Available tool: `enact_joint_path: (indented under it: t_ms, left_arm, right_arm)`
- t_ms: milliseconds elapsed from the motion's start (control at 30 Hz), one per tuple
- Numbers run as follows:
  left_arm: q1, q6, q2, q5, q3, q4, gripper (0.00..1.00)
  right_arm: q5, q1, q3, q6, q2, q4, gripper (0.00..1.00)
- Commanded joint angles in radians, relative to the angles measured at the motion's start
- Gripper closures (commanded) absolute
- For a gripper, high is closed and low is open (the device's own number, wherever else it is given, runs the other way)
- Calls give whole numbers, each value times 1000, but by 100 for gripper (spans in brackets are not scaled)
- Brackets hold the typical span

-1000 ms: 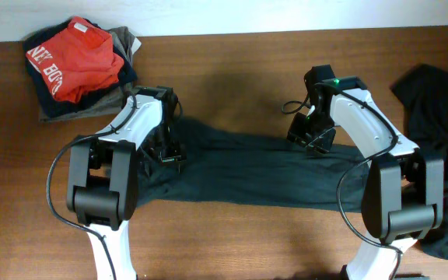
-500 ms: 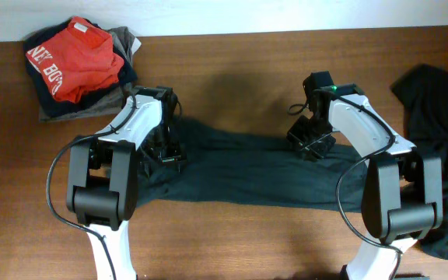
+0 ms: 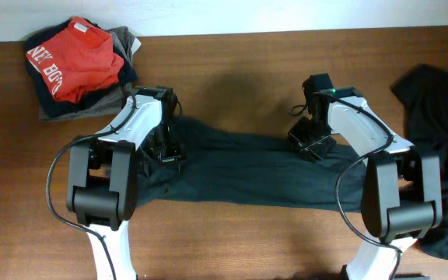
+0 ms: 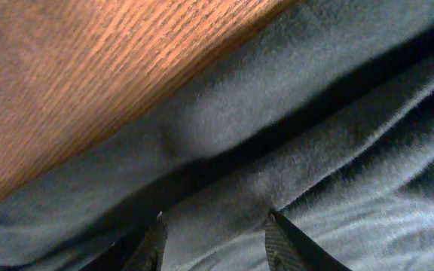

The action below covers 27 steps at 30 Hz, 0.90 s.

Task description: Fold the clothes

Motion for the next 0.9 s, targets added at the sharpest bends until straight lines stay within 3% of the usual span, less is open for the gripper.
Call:
enact_joint_path:
  t_ms: [0, 667, 867]
  left_arm:
    - [2, -21, 8, -19, -18, 28, 13]
    - [2, -21, 8, -19, -18, 28, 13]
    - [2, -20, 8, -19, -18, 28, 13]
  right_arm:
    - [28, -3, -23, 19, 18, 19, 53]
    - [29, -3, -50, 75, 18, 30, 55]
    - [63, -6, -50, 75, 18, 32, 80]
